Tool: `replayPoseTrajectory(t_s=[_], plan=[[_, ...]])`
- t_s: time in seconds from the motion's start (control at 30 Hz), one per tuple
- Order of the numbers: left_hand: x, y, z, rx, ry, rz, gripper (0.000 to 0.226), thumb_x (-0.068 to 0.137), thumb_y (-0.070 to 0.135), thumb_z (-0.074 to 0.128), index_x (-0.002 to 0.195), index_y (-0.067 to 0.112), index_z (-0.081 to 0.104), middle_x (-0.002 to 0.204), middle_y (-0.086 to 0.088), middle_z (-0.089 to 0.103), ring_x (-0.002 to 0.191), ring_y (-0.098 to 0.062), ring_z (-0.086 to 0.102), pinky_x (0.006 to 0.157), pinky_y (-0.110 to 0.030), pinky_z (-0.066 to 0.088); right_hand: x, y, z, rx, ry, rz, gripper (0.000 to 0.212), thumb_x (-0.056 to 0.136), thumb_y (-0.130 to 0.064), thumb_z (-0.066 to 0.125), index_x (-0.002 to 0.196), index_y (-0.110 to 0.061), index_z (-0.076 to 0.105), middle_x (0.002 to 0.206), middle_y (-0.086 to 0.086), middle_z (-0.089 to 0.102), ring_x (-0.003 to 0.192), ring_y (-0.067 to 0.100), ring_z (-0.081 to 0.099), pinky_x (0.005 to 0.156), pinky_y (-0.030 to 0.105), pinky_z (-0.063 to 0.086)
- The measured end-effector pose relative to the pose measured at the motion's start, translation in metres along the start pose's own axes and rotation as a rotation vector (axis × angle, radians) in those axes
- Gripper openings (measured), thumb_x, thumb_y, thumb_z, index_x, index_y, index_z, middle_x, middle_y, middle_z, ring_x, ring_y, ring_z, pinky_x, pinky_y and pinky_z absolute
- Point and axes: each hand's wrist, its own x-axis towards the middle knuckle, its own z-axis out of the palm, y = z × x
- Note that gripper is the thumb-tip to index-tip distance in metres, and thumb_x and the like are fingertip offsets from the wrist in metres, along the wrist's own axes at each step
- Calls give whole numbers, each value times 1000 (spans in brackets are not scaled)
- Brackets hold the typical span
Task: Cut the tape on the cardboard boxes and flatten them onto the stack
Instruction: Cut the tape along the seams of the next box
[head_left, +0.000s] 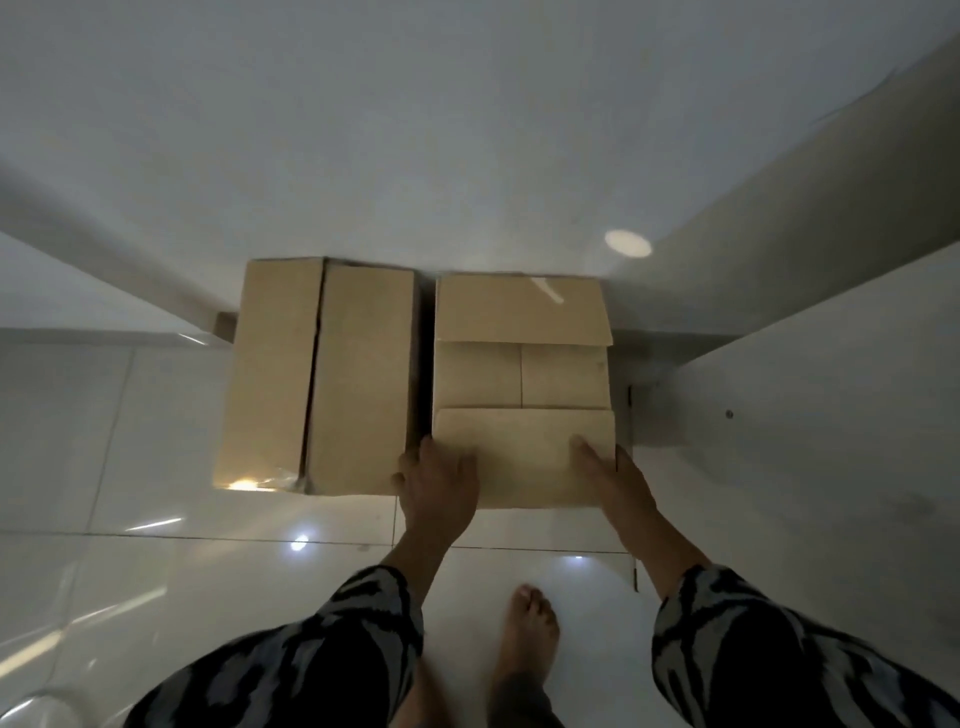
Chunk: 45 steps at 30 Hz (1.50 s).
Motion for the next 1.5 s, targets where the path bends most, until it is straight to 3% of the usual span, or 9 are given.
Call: replayPoseTrajectory(t_s=[0.2,0.37,0.5,0.7,0.8,0.97,1.23,1.37,1.5], plan=[[-65,26,-66,-313,-89,145,41,97,39,56,131,18,46,127,-5,55,109,-24,55,93,-43,50,-106,-35,-30,118,239,4,59,90,-62,55,134,-22,57,117,-5,59,111,23,56,88,30,40],[-181,51,-186,-592,-201,229,39,103,49,28,122,27,54,116,6,62,108,-14,60,88,-38,54,-253,-71,-62,143,325,-69,38,93,-62,48,109,-31,62,87,-12,57,90,21,56,83,35,46],[-261,65,-285,-601,-216,444,25,97,44,51,119,39,63,118,14,66,107,-5,63,78,-20,52,-364,-93,-82,324,372,-140,35,91,-64,51,99,-34,67,95,-8,66,94,21,63,85,48,56],[-336,90,-356,-547,-491,320,87,64,85,63,138,42,47,142,12,51,126,-20,54,101,-47,46,-468,-122,-128,519,381,-316,31,91,-61,53,106,-38,67,105,-5,69,99,20,65,90,49,56],[-375,95,-350,-709,-519,361,88,56,83,71,129,35,57,123,3,67,108,-23,68,83,-47,57,-496,-125,-165,564,375,-420,35,92,-57,55,117,-35,66,109,-4,70,100,19,66,90,47,56],[-453,119,-307,-1025,-664,376,53,95,51,46,129,14,63,128,-23,62,118,-41,60,104,-67,38,-523,-90,-244,624,323,-465,27,97,-45,55,111,-27,67,98,4,71,94,24,67,70,35,57],[-595,159,-172,-919,-673,403,54,90,45,55,131,10,60,125,-24,64,116,-45,60,98,-73,39,-547,15,-364,139,550,-582,45,102,-48,37,138,-26,52,139,1,50,126,25,50,102,40,42],[-649,195,-112,-828,-581,509,50,87,49,60,134,32,55,125,-12,66,112,-37,64,86,-70,49,-569,33,-425,360,76,-587,70,82,-81,21,132,-42,50,124,-9,61,112,12,57,95,35,43],[-677,233,-70,-740,-520,629,54,82,60,61,133,53,47,129,2,63,117,-32,60,81,-62,55,-572,36,-490,407,-17,-605,52,91,-73,31,128,-41,50,118,-7,63,106,12,60,76,29,46]])
